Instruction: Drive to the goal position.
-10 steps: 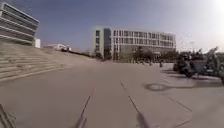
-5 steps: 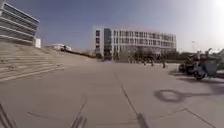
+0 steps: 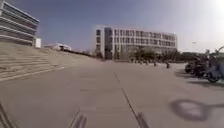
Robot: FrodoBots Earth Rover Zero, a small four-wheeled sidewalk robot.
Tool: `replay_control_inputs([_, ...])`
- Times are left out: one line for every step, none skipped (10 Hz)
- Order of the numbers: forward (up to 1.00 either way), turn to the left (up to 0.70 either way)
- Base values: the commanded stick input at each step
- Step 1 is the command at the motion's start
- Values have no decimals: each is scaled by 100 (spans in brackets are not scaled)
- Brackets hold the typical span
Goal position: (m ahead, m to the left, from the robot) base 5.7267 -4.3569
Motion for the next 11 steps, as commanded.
replay_control_inputs([100,-40])
replay_control_inputs([100,-12])
replay_control_inputs([100,-1])
replay_control_inputs([100,0])
replay_control_inputs([100,0])
replay_control_inputs([100,0])
replay_control_inputs([100,0])
replay_control_inputs([100,0])
replay_control_inputs([100,0])
replay_control_inputs([100,0])
replay_control_inputs([100,0])
